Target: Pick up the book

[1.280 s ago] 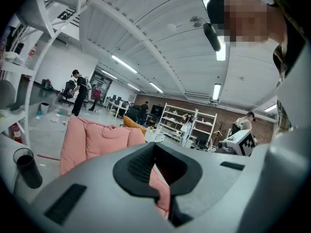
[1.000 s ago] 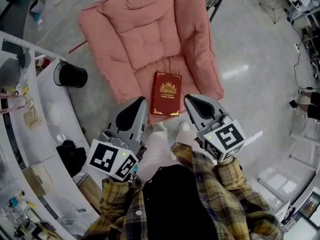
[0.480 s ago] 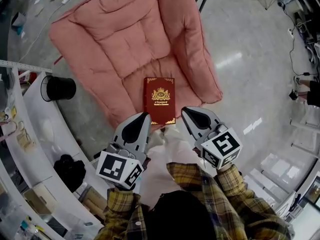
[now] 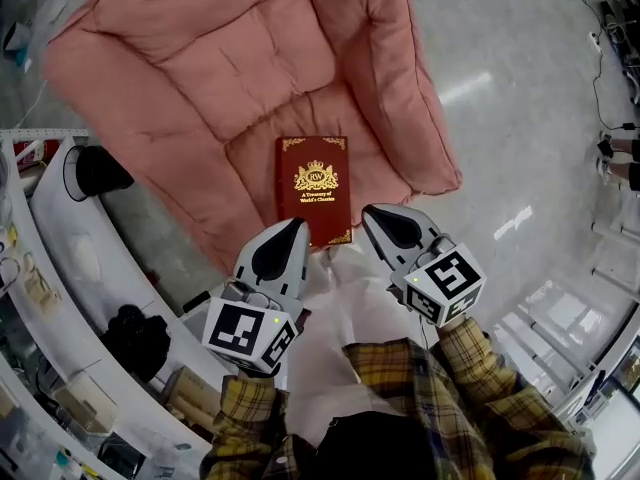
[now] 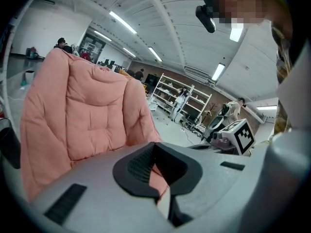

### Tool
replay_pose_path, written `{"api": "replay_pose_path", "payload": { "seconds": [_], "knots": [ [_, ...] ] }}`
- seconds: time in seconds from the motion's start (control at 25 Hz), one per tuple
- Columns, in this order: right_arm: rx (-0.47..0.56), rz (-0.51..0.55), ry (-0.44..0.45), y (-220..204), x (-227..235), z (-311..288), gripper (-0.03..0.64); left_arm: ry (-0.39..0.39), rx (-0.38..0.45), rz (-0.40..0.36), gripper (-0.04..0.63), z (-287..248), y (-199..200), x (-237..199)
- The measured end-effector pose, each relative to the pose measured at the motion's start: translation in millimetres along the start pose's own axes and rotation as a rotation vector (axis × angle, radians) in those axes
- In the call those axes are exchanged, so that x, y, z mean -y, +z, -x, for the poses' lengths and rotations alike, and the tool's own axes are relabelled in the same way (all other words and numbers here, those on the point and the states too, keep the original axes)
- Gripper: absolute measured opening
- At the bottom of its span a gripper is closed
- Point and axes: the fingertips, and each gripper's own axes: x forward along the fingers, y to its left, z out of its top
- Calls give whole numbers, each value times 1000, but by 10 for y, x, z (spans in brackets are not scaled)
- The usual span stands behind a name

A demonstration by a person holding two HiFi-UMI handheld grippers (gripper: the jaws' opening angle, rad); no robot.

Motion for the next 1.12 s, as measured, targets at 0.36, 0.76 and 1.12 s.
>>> {"api": "replay_pose_path", "payload": {
  "seconds": [0.36, 0.76, 1.12],
  "knots": [
    [-81, -178, 11, -771, 347, -262, 20, 12, -81, 24, 3, -318, -641, -252],
    [-182, -357, 55, -1529, 521, -479, 106, 4, -132, 34, 3, -612, -1114, -420],
    [-325, -571, 127, -2193, 504, -680, 276, -3, -145, 58, 3, -623, -1306, -498]
  ]
}}
